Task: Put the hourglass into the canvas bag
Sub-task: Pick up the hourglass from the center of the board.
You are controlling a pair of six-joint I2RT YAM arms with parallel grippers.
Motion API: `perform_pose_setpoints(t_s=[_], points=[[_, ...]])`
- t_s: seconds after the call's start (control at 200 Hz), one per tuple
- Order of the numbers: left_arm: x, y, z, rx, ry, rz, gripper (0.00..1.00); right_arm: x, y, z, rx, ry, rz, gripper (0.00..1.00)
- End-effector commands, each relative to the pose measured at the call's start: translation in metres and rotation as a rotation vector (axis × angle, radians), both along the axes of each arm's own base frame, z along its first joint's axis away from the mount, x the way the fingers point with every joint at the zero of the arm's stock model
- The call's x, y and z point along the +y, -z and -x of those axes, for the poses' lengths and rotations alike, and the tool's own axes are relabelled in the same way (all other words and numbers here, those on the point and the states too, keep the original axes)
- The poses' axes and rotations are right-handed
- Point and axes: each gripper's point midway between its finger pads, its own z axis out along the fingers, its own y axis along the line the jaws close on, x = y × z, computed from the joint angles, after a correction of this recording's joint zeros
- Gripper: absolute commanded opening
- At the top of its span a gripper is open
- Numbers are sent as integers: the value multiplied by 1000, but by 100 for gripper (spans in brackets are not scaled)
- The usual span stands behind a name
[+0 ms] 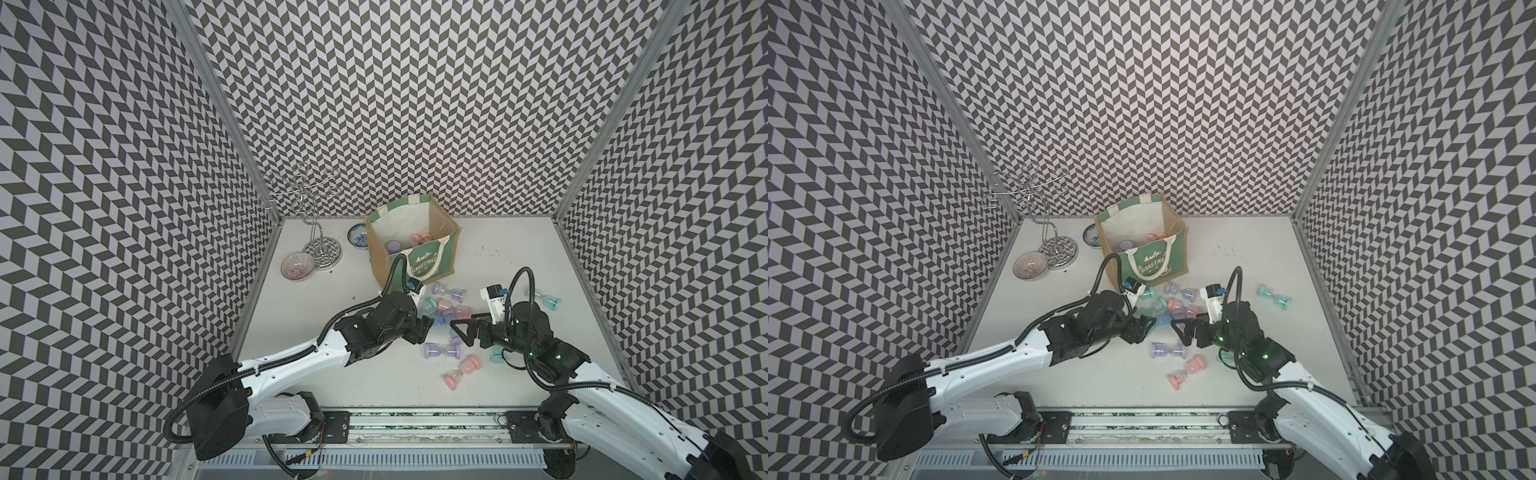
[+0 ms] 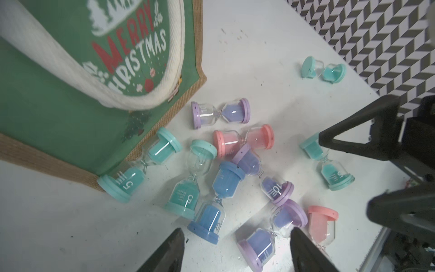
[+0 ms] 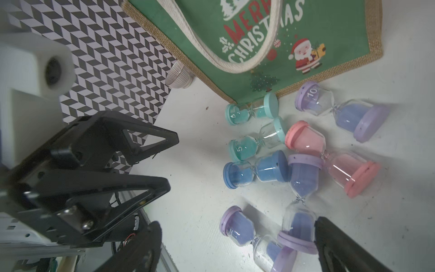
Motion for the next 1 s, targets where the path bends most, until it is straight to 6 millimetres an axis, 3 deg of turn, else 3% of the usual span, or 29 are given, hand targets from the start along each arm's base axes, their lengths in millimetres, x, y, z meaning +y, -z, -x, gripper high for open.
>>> perform_pose_setpoints(t_s=[0.0,0.225,0.461,0.996], points=[[-6,14,0,32,-1,-1,72,1,-16,-5,-67,18,-59,99],[-7,47,-4,78,-20,-73,72,-4,-9,-6,-74,37,-41,99],[-11,67,-10,99,-29,-124,71,-2,-10,-8,-73,38,-42,99],[-16,90,-32,87,-92,-203,70,-4,-9,-12,-75,57,-36,99]])
